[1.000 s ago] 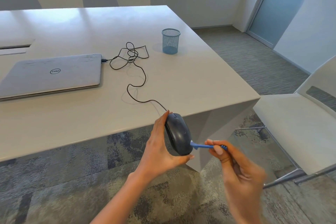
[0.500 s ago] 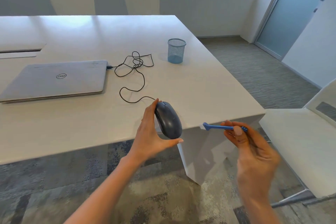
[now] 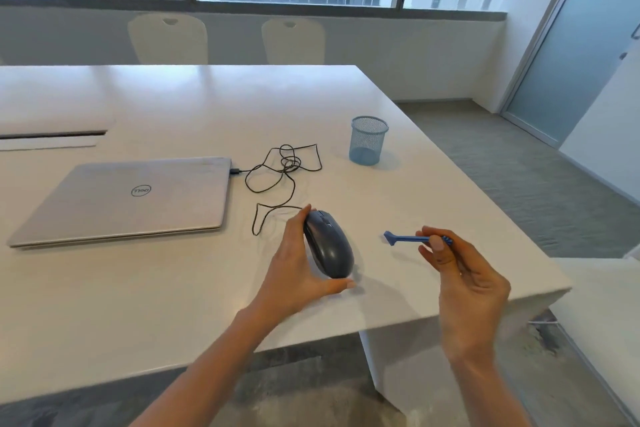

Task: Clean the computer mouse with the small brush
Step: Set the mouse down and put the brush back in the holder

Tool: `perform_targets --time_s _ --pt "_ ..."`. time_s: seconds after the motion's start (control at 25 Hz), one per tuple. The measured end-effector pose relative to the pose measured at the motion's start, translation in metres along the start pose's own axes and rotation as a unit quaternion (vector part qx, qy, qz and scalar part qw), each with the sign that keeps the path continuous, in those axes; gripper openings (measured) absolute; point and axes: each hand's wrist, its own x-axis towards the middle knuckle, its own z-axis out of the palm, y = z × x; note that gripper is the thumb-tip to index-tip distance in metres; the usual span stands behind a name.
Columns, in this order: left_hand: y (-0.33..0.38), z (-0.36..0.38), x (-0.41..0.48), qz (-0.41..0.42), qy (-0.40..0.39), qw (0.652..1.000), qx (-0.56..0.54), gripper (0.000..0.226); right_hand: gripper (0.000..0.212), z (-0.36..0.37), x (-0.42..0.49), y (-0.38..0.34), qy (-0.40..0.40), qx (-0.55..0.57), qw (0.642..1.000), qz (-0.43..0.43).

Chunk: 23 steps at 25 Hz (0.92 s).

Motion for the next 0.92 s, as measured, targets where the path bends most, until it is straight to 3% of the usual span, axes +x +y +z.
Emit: perform_targets --time_s 0.52,0.76,0.92 --pt "-0.042 -0.031 0.068 0.007 -0.023 0.999 -0.023 0.120 0.019 0.092 0.075 0.054 0.015 -0.057 0.998 -0.015" --pt "-0.046 -0.020 0.089 -0.003 -0.010 0.998 -0.055 0.124 0.012 0.108 0.166 0.059 0.018 -0.082 0.996 -0.041" --pt "-0.044 -0.016 0.098 -0.005 0.011 0.998 -0.065 0.123 0.017 0.130 0.238 0.065 0.007 -0.138 0.987 -0.082"
